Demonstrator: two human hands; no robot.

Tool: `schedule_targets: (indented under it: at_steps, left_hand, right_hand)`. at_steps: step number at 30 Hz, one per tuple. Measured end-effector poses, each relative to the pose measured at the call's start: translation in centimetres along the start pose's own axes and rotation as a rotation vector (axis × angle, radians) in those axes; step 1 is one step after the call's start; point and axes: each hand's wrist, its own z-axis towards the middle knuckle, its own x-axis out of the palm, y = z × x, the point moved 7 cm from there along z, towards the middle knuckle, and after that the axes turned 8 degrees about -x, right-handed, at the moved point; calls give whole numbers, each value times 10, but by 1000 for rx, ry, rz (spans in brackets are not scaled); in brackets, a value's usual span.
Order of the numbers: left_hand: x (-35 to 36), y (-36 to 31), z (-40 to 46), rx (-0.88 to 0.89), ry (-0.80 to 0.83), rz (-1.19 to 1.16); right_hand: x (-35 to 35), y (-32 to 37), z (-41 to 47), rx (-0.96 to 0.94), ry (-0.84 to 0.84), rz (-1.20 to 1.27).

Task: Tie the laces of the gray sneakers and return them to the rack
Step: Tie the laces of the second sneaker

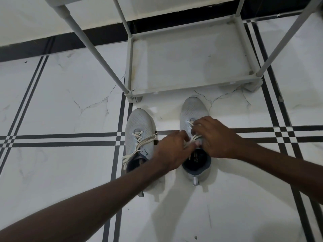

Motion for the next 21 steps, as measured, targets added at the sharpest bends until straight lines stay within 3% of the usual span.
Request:
schedule_targets:
  at_steps: [4, 8, 10, 15, 17, 21]
  left_hand:
    - [13, -17, 4, 93, -88, 265]
    - [12, -20, -2, 111, -92, 288]
    - [14, -24, -6, 141, -91, 416]
    - [10, -28, -17, 168, -107, 628]
    - [21, -23, -21, 169, -19, 652]
    - [22, -20, -19, 167, 0, 595]
  right_hand:
    - [2, 8, 3, -66, -14, -62]
    - [13, 3, -4, 83, 88, 81]
    - [13, 1, -6, 116, 103, 86]
    - [7, -4, -3, 42, 138, -160]
    - [8, -7, -2, 24, 119, -195]
    - [11, -10, 0, 36, 100, -168]
